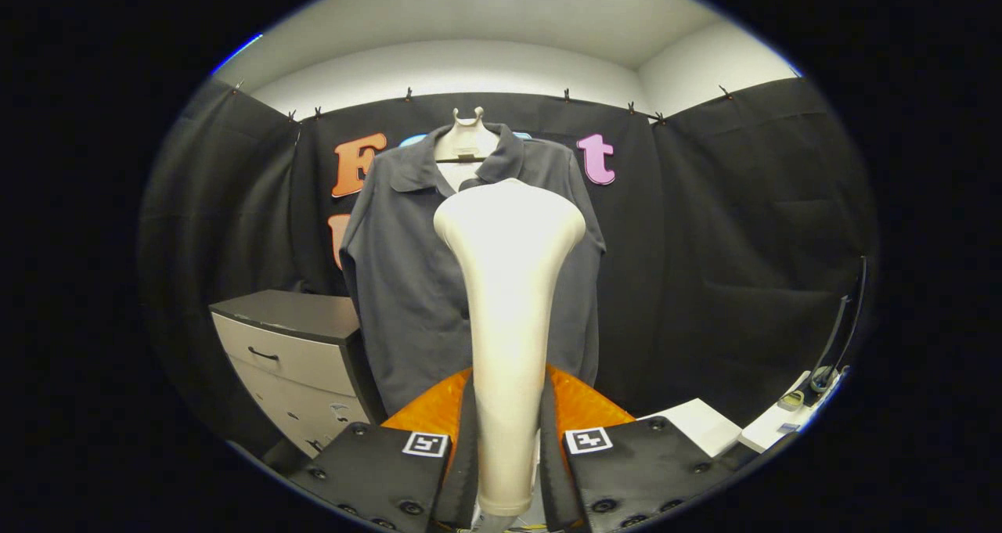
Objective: Iron the clothes twice with a garment steamer, once on the left side and once on the right side.
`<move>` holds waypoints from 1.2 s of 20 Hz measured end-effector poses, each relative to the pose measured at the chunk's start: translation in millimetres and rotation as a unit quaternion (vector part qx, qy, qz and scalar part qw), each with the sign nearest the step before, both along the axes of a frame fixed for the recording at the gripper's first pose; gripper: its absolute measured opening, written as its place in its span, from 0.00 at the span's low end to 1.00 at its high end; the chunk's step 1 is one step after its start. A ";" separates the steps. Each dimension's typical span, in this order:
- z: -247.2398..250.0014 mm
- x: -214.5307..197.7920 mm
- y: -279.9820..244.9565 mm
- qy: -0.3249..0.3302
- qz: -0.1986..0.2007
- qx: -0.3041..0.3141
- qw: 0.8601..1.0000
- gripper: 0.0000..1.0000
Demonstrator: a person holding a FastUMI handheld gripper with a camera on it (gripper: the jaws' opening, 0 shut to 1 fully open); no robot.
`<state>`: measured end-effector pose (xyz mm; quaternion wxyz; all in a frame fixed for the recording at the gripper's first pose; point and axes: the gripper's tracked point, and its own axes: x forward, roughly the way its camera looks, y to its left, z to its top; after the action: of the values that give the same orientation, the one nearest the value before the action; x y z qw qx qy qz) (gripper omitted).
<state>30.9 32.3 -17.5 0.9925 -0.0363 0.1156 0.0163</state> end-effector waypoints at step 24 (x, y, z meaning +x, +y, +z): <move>37.5 -69.2 41.1 -0.038 0.028 0.015 0.999 0.40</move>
<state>-38.3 73.4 20.0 0.9957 -0.0253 0.0765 0.0448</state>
